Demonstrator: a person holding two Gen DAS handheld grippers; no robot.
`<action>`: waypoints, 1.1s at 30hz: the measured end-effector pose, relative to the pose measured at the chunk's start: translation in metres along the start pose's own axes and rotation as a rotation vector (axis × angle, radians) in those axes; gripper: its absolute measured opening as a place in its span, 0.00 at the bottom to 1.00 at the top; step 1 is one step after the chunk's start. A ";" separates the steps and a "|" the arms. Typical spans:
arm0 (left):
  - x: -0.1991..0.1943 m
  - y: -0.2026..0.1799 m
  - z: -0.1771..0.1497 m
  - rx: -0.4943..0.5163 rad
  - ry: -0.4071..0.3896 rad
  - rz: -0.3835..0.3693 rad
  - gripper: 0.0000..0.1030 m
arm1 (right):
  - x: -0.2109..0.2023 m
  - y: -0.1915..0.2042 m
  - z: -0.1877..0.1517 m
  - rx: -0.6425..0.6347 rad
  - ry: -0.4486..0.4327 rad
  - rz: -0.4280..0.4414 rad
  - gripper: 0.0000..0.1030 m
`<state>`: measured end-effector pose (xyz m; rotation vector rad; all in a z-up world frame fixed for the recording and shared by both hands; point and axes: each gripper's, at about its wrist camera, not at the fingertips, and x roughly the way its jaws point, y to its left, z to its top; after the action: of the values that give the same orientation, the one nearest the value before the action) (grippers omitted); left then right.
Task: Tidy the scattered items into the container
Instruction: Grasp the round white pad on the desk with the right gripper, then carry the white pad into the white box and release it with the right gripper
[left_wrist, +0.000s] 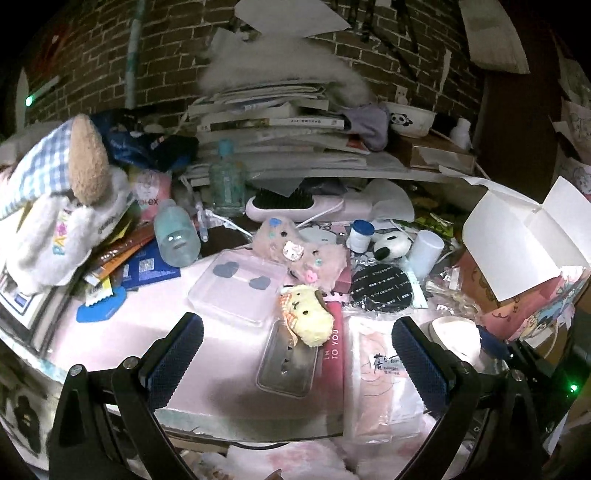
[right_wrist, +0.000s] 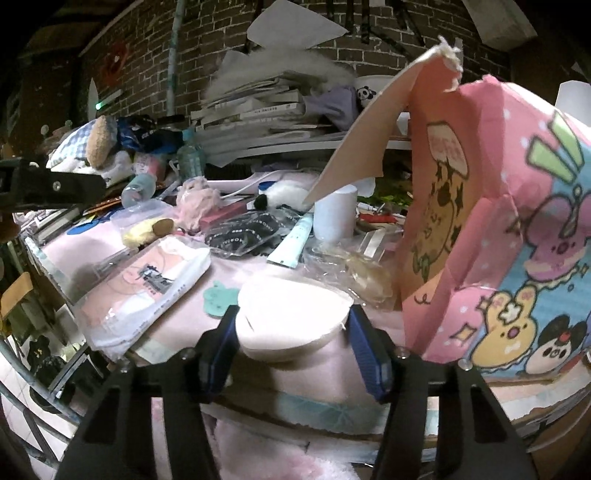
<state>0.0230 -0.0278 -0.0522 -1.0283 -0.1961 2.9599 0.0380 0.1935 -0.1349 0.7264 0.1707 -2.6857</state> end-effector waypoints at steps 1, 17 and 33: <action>0.001 0.001 -0.001 -0.004 0.005 0.001 0.99 | -0.002 0.000 0.001 0.001 -0.008 0.007 0.52; 0.025 0.004 -0.008 -0.018 0.127 -0.023 0.99 | -0.019 0.016 0.017 0.034 -0.026 0.173 0.52; 0.036 0.026 -0.010 -0.125 0.154 -0.040 0.99 | -0.087 -0.031 0.119 -0.078 -0.161 0.170 0.52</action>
<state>0.0017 -0.0506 -0.0852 -1.2436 -0.3996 2.8476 0.0414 0.2245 0.0128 0.4759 0.1644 -2.5451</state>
